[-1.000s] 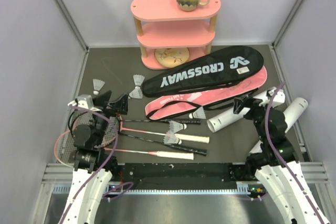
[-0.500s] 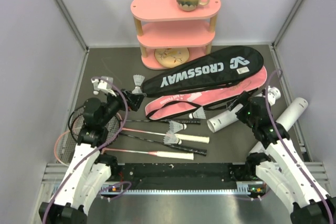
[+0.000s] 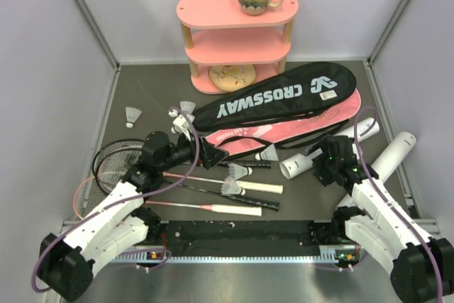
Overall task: Pack up the badminton gear
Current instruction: Open the lid of the shuttle tube.
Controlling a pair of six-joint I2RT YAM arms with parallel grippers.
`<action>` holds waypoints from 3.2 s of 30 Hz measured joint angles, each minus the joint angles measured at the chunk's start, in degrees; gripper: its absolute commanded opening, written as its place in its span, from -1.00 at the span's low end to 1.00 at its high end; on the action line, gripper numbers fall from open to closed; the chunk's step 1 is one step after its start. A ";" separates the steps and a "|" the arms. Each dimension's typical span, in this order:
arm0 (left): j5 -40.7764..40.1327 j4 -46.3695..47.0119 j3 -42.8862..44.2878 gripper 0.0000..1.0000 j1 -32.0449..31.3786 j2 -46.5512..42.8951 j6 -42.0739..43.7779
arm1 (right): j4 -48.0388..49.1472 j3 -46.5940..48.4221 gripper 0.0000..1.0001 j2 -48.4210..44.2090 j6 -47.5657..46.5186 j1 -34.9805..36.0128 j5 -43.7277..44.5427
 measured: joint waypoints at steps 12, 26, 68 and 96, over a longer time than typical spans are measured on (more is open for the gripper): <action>-4.48 5.90 -0.50 0.71 -11.58 7.50 -2.27 | 8.61 -4.79 0.65 4.87 6.01 -0.26 -2.95; -8.63 14.49 1.05 0.32 -20.52 19.63 -5.27 | 19.12 -12.70 -0.05 0.52 12.26 -1.79 -5.22; -27.30 18.38 27.71 0.43 -33.92 50.05 -10.99 | 17.07 -12.17 -0.18 -13.07 27.54 -2.49 -7.43; -33.99 15.69 28.24 -1.00 -37.16 50.34 -10.69 | 18.47 -11.76 -0.36 -13.07 30.67 -0.96 -6.71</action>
